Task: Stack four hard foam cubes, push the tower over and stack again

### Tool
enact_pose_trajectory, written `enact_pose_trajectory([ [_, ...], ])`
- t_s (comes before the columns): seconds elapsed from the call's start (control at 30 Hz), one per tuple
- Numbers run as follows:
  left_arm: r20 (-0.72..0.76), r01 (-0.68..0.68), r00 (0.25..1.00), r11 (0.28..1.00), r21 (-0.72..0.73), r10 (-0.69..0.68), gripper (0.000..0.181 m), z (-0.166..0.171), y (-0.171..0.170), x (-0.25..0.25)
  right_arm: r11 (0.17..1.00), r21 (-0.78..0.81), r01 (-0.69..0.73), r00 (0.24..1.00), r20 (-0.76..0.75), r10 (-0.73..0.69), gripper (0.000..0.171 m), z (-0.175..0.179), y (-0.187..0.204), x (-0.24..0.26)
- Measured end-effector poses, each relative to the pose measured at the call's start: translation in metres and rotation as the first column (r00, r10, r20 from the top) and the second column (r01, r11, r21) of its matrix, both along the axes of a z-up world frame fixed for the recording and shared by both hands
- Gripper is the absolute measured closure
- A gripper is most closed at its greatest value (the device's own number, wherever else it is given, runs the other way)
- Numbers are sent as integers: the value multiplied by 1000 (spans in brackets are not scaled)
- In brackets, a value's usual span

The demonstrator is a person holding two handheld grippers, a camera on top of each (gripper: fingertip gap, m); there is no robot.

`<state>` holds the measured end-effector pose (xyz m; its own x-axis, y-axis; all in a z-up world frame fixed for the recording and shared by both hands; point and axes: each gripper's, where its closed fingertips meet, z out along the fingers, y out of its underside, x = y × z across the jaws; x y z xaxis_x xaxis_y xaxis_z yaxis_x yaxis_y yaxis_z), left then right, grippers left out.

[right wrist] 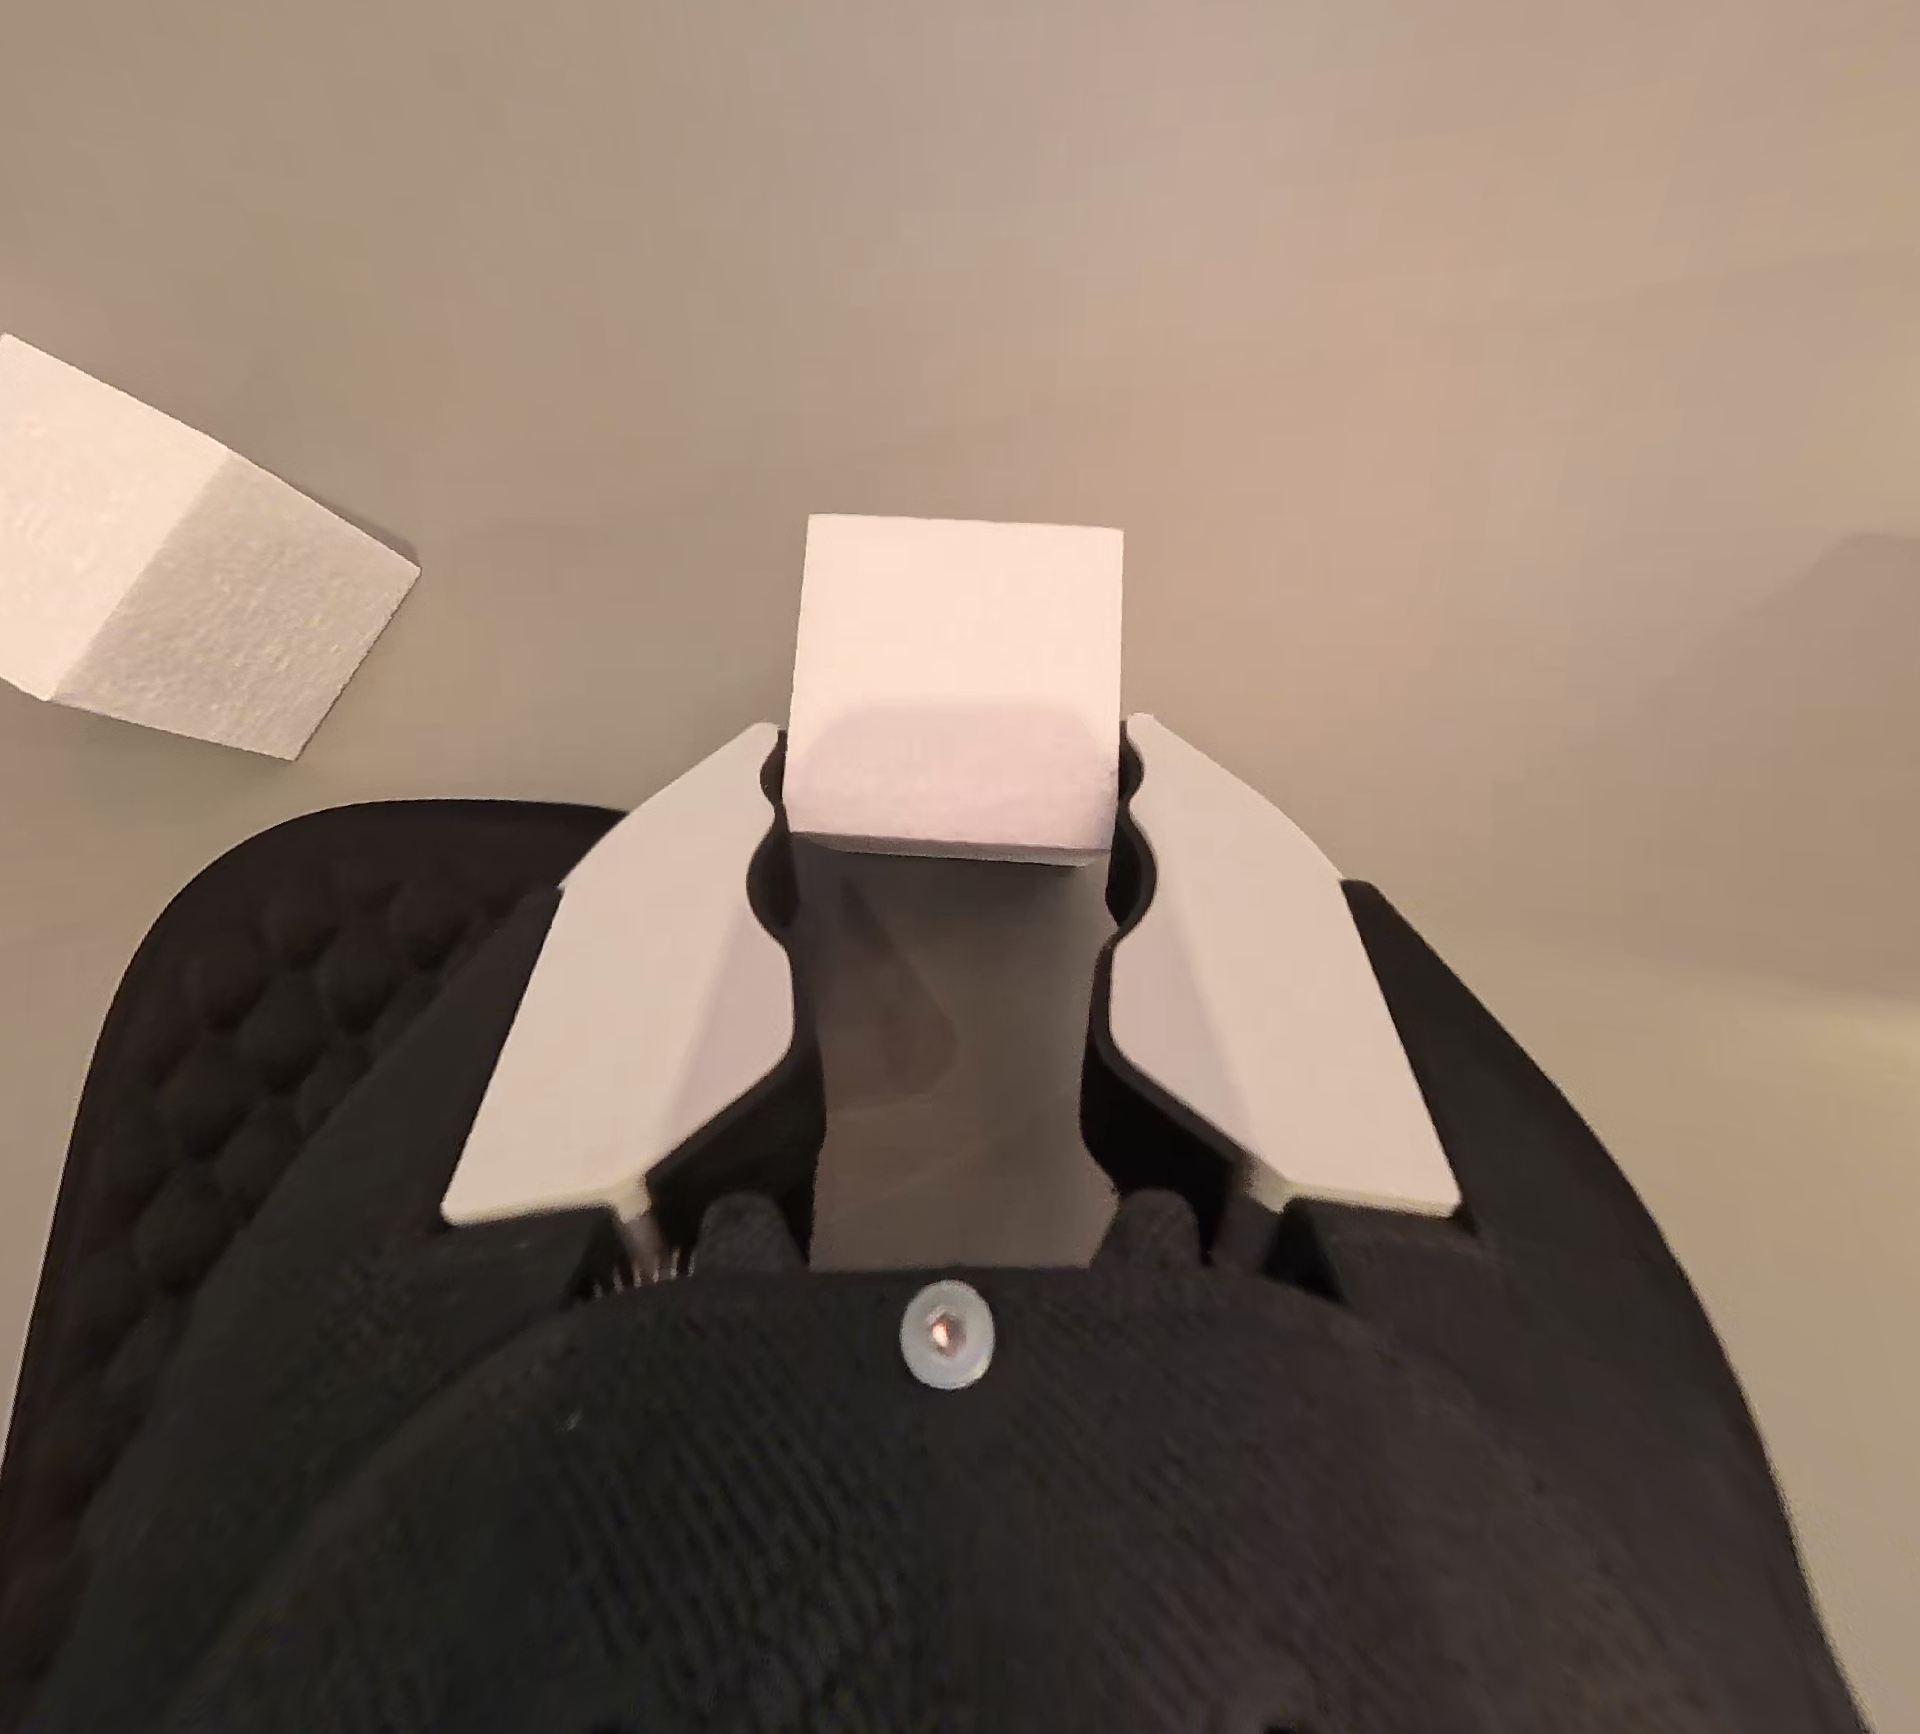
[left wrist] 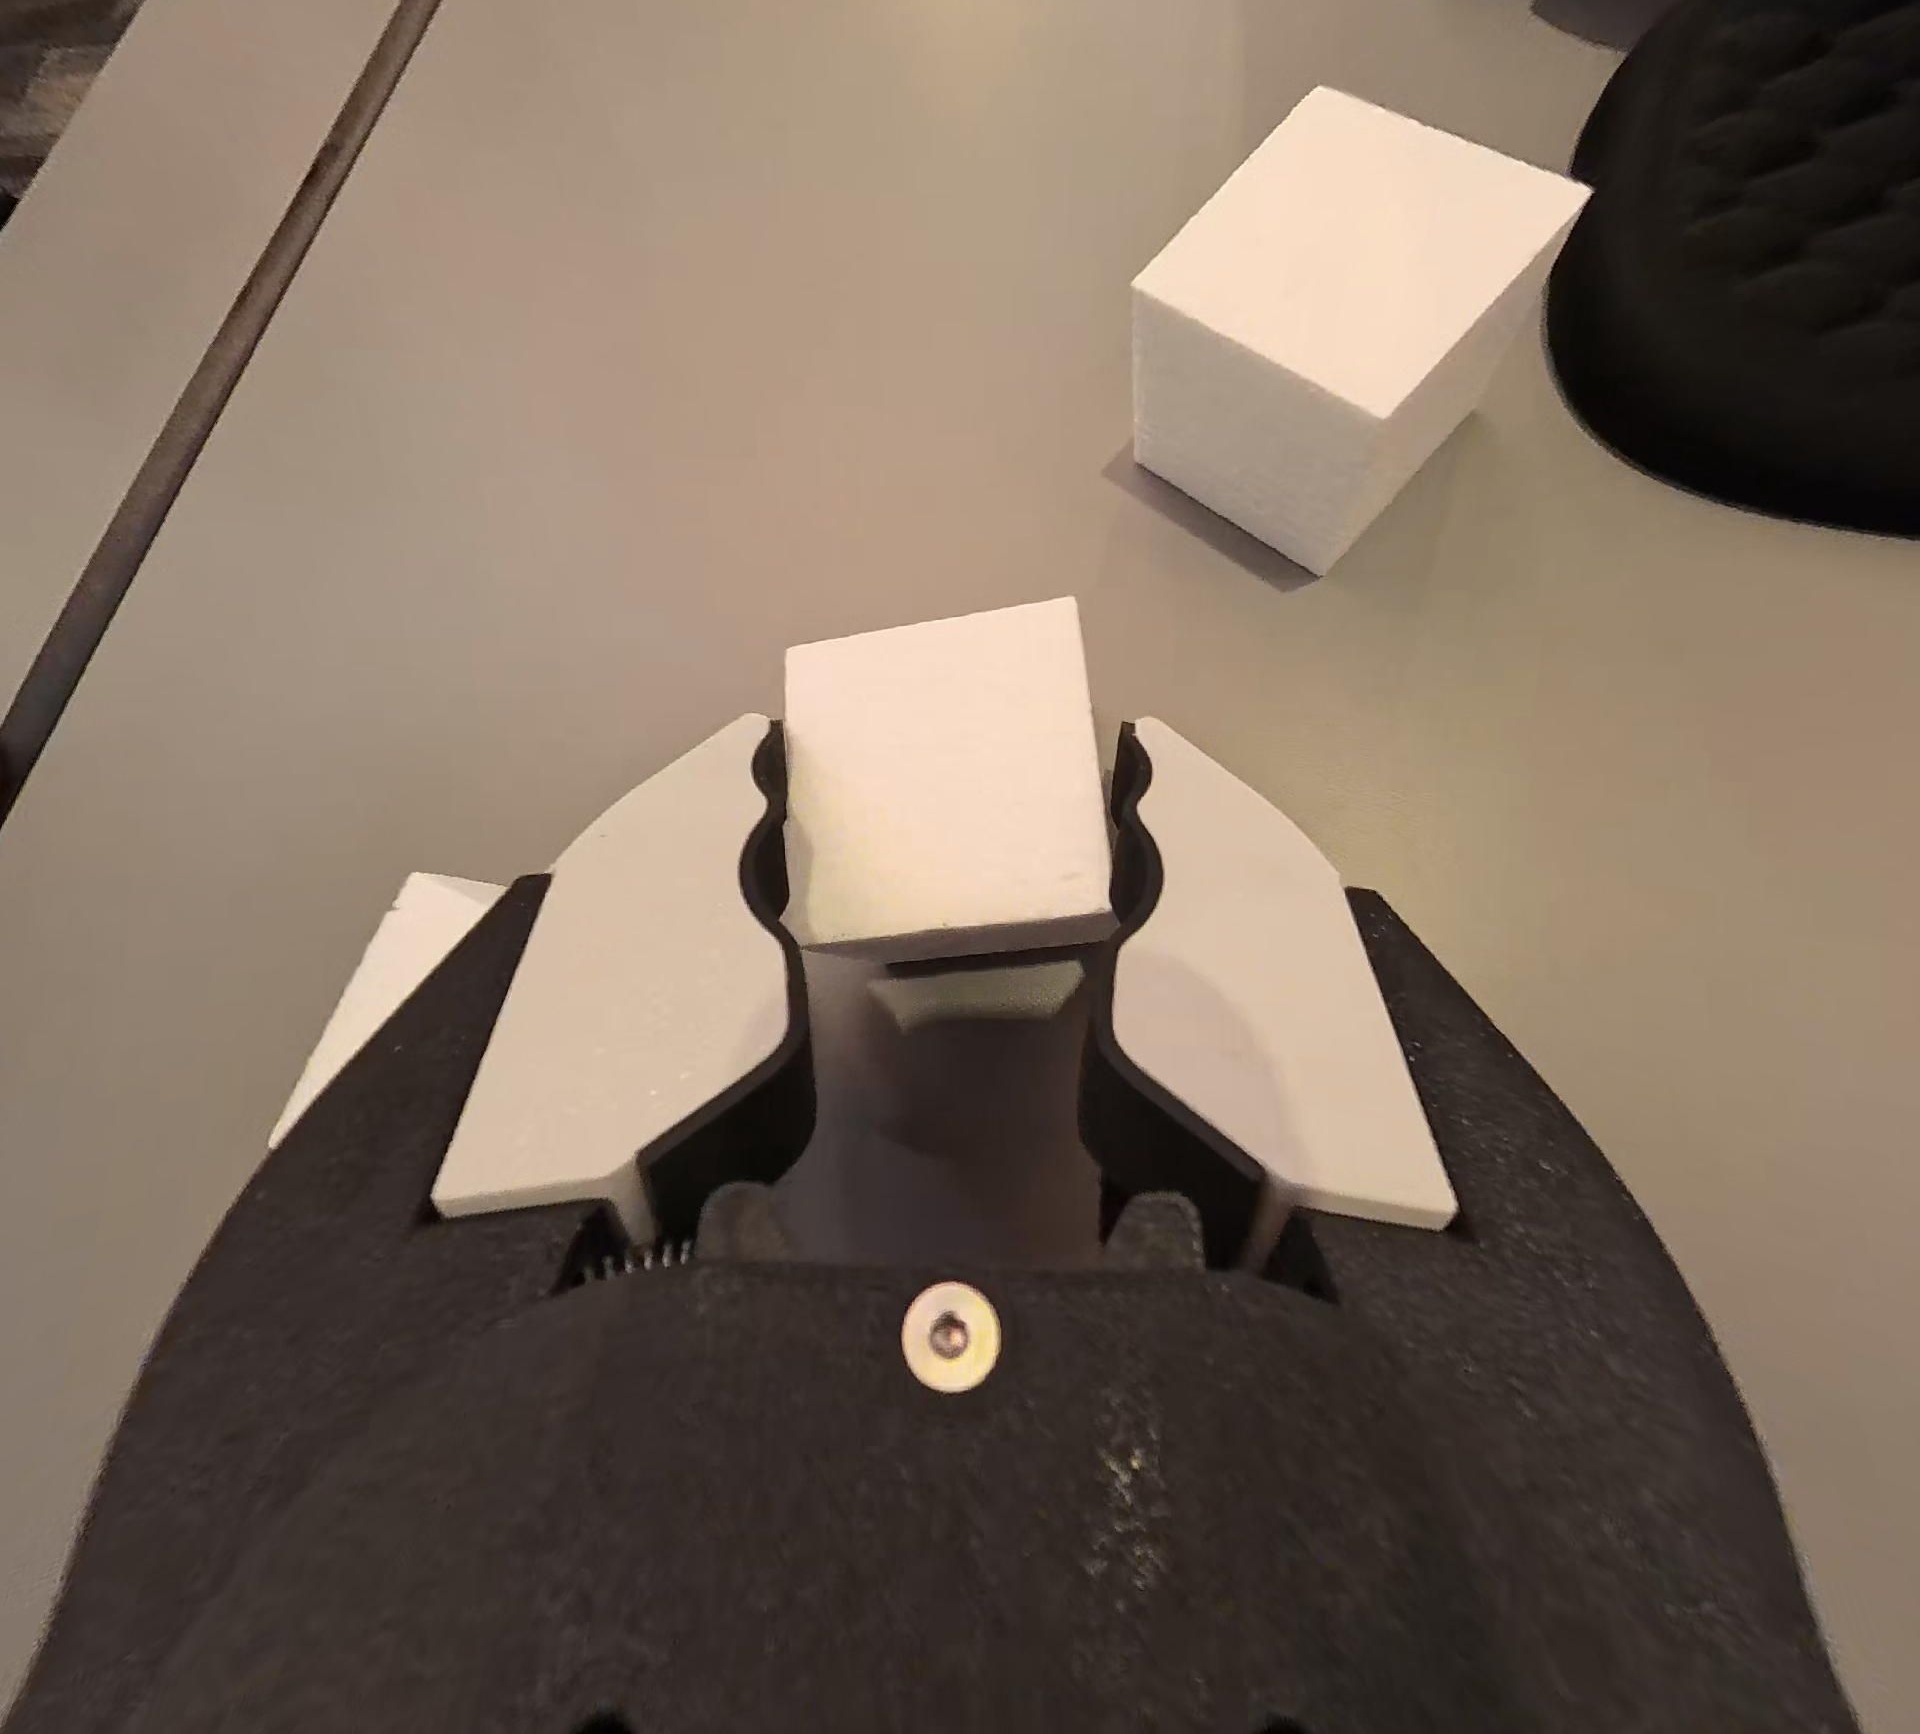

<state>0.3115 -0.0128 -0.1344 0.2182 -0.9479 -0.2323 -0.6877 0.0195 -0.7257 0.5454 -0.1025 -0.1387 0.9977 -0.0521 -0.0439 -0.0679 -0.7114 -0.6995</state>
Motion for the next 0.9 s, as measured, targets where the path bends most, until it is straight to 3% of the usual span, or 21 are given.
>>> enact_pose_trajectory([
  [0.1,13,-2,1000,1000,12,2,122,11,0,-3,995,82,-52,999,-3,53,112,21,5,-4],
  [0.2,79,-13,997,1000,23,11,122,45,6,-12,933,245,-262,960,-31,278,112,64,20,-38],
  [0.3,129,-26,991,998,51,19,122,85,20,-34,753,314,-578,785,-39,618,112,91,20,-99],
  [0.37,180,-58,983,996,68,45,122,107,35,-53,652,272,-708,673,-21,740,112,89,20,-124],
  [0.47,261,-56,964,998,27,47,122,122,50,-76,602,179,-778,611,-1,791,112,76,30,-135],
  [0.67,418,121,907,984,-128,-57,122,114,47,-80,596,197,-778,609,4,793,112,80,40,-143],
  [0.8,289,137,948,991,1,-131,122,76,55,-76,596,215,-773,609,-9,793,112,83,39,-142],
  [0.9,208,158,962,981,112,-179,122,67,58,-71,594,226,-772,607,-15,795,112,86,37,-141],
])
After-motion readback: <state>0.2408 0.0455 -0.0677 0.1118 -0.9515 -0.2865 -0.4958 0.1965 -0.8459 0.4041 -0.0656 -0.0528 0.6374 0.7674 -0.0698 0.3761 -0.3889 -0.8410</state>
